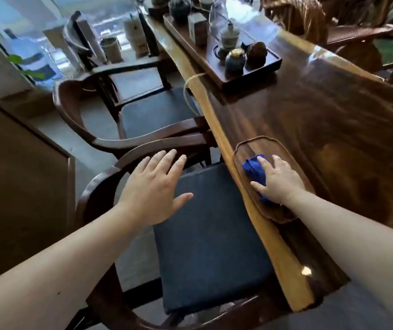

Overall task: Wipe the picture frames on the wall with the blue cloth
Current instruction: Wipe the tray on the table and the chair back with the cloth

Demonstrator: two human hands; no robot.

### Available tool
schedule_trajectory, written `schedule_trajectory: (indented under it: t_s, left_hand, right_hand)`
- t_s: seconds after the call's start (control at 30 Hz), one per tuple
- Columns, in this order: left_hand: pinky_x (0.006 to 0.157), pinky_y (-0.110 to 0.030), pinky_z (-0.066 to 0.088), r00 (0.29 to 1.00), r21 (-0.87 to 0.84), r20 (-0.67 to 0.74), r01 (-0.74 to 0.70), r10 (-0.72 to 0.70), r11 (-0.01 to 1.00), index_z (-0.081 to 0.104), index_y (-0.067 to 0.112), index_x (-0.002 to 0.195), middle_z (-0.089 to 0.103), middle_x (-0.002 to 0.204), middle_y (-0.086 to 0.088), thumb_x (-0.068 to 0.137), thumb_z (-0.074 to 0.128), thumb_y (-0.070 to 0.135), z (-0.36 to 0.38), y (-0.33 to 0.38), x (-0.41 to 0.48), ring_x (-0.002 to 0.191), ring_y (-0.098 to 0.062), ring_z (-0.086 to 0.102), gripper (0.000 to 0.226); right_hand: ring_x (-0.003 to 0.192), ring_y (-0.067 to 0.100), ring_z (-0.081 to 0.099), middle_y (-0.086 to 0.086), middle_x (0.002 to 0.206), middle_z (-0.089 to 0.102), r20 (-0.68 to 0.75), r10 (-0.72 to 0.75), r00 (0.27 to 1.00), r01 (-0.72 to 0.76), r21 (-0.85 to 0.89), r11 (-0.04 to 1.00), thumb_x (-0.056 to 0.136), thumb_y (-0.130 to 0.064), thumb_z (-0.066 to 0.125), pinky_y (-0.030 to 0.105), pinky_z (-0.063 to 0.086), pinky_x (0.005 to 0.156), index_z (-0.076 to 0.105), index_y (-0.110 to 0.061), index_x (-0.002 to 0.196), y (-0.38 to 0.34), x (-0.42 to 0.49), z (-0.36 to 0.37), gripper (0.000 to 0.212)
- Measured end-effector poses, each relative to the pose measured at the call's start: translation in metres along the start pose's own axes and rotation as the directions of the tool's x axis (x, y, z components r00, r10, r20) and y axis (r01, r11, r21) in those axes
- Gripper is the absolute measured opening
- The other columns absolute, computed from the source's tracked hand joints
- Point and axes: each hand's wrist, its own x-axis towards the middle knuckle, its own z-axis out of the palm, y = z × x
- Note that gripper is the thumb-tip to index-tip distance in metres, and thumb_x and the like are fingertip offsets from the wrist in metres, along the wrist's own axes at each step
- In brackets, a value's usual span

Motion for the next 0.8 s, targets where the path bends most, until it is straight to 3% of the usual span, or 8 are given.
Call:
schedule_trajectory:
  t_s: [0.17,0.27,0.43,0.6,0.8]
  left_hand:
    - [0.109,-0.051,0.035,1.000,0.008,0.006,0.029,-0.029,1.000,0.033,0.013,0.145,0.040,0.149,-0.015,0.083,0.033,0.066,0.013,-0.008,0.002,0.137,-0.032,0.036,0.082]
    - [0.107,-0.052,0.037,0.999,-0.004,0.014,0.037,-0.037,0.999,0.035,0.012,0.144,0.042,0.148,-0.015,0.082,0.034,0.065,0.014,-0.016,-0.001,0.136,-0.032,0.037,0.081]
    - [0.108,-0.051,0.037,0.997,0.017,0.002,0.077,-0.077,0.997,0.037,0.012,0.143,0.043,0.147,-0.015,0.083,0.032,0.063,0.010,-0.038,-0.018,0.136,-0.032,0.038,0.079]
    - [0.108,-0.051,0.037,0.993,0.053,-0.037,0.113,-0.111,0.992,0.036,0.010,0.144,0.043,0.147,-0.018,0.084,0.035,0.061,-0.006,-0.081,-0.057,0.135,-0.034,0.039,0.078]
    - [0.104,-0.051,0.042,0.976,0.117,-0.157,0.168,-0.149,0.979,0.039,0.007,0.141,0.050,0.140,-0.020,0.085,0.040,0.060,-0.045,-0.151,-0.127,0.130,-0.035,0.045,0.077]
  right_hand:
    - [0.112,0.033,0.045,0.014,0.130,0.041,0.031,0.030,0.999,-0.028,-0.067,0.997,0.083,-0.061,0.046,0.044,0.043,0.088,0.018,-0.031,0.143,-0.003,0.005,0.017,0.074]
    - [0.097,0.031,0.048,0.015,0.114,0.044,0.006,0.036,0.999,-0.036,-0.004,0.999,0.087,-0.042,0.050,0.044,0.048,0.078,0.029,-0.029,0.137,-0.004,0.012,0.014,0.056]
    - [0.074,0.024,0.048,0.008,0.096,0.044,-0.013,-0.025,1.000,0.025,0.037,0.999,0.086,-0.028,0.054,0.034,0.043,0.058,0.042,-0.024,0.127,-0.018,0.014,-0.002,0.043]
    - [0.084,0.034,0.057,0.009,0.098,0.051,-0.176,-0.239,0.955,0.259,0.098,0.961,0.079,-0.027,0.059,0.040,0.049,0.061,0.047,-0.027,0.128,-0.104,0.003,-0.045,0.051]
    - [0.086,0.034,0.058,0.009,0.100,0.055,-0.359,-0.482,0.799,0.538,0.067,0.840,0.073,-0.021,0.063,0.037,0.047,0.056,0.049,-0.026,0.129,-0.250,-0.029,-0.104,0.058]
